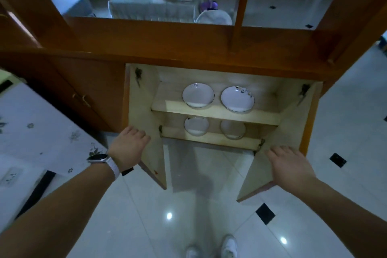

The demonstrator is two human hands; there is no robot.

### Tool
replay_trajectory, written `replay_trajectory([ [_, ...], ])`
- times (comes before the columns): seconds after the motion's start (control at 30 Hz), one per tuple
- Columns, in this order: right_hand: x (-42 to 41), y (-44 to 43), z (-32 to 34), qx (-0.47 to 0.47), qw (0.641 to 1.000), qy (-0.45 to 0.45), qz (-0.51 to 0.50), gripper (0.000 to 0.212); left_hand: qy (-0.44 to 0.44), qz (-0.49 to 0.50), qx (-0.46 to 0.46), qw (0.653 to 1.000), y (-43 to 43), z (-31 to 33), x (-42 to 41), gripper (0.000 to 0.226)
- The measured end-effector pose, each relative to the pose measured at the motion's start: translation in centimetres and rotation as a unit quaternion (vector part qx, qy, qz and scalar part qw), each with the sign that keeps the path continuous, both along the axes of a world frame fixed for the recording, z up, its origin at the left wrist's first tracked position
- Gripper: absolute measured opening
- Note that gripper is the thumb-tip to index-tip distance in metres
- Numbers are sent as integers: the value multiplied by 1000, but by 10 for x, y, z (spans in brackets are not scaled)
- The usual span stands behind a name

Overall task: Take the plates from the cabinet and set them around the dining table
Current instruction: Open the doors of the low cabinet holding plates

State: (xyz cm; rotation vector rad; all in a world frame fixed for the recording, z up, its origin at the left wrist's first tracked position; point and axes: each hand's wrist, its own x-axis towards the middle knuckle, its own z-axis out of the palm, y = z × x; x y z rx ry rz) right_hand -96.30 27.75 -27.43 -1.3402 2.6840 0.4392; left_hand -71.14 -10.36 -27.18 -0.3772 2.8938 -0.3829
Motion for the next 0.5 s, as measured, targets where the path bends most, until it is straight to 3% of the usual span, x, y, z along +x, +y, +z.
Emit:
replay_trajectory([
  [0.1,0,12,5,3,1000,10,-20,39,-12,39,10,999,-2,1,12,47],
  [0.5,-9,51,9,45,987,23,-153,46,2,153,-1,988,-25,-7,41,56],
])
